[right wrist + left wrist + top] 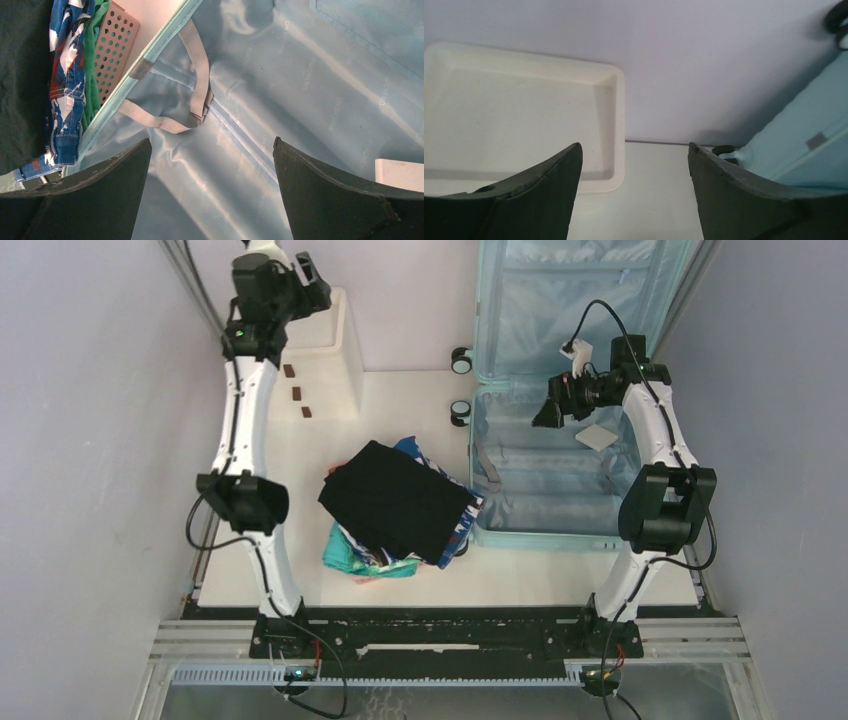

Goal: Open, take out, and arrange the luggage

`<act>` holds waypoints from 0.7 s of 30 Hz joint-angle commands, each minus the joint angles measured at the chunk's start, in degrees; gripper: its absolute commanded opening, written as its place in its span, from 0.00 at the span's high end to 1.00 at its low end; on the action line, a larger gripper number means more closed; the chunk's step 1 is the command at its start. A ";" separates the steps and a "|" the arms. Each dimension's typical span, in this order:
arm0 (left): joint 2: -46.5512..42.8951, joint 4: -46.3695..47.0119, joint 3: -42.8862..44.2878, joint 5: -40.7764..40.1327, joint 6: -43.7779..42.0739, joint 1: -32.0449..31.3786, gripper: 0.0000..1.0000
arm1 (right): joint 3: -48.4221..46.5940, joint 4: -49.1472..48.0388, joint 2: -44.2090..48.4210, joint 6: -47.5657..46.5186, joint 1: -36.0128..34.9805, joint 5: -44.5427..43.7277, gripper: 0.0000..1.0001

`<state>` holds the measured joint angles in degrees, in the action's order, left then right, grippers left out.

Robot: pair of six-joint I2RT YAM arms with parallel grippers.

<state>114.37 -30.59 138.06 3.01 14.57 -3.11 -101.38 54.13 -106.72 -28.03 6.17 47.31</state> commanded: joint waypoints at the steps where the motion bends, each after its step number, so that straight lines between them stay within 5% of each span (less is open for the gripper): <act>1: 8.46 -7.65 7.46 -5.72 3.41 -0.86 0.18 | -1.97 -1.65 0.97 0.25 -0.04 1.86 0.00; 6: 9.80 -0.41 3.12 -4.85 3.85 -1.67 0.19 | -1.86 -2.09 0.77 0.94 0.15 2.73 0.00; 21: 17.29 0.09 2.48 -3.44 2.89 -2.89 0.35 | -0.90 -2.41 1.51 1.14 0.71 3.53 0.00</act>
<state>130.04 -32.45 141.29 -1.13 18.04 -4.93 -101.41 53.41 -106.72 -27.49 6.39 49.12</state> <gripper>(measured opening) 0.655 0.993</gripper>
